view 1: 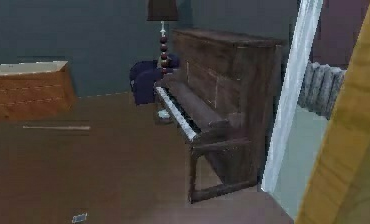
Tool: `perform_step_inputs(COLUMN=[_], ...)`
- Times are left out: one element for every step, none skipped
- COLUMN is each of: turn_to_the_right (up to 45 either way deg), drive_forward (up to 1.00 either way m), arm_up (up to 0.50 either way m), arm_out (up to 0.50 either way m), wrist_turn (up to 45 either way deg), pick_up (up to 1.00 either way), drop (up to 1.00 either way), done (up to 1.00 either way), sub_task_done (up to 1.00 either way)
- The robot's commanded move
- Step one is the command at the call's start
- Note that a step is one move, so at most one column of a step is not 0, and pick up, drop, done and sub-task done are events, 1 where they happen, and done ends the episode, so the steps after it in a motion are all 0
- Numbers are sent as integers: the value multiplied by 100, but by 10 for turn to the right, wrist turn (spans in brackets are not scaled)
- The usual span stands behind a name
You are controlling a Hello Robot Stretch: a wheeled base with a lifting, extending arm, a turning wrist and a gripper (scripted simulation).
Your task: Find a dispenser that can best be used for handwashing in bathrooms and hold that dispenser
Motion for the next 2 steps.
perform_step_inputs(turn_to_the_right=[0,30], drive_forward=[80,0], arm_up=[0,0], arm_out=[0,0], wrist_turn=[0,0], pick_up=[0,0], drop=[0,0], done=[0,0], sub_task_done=[0,0])
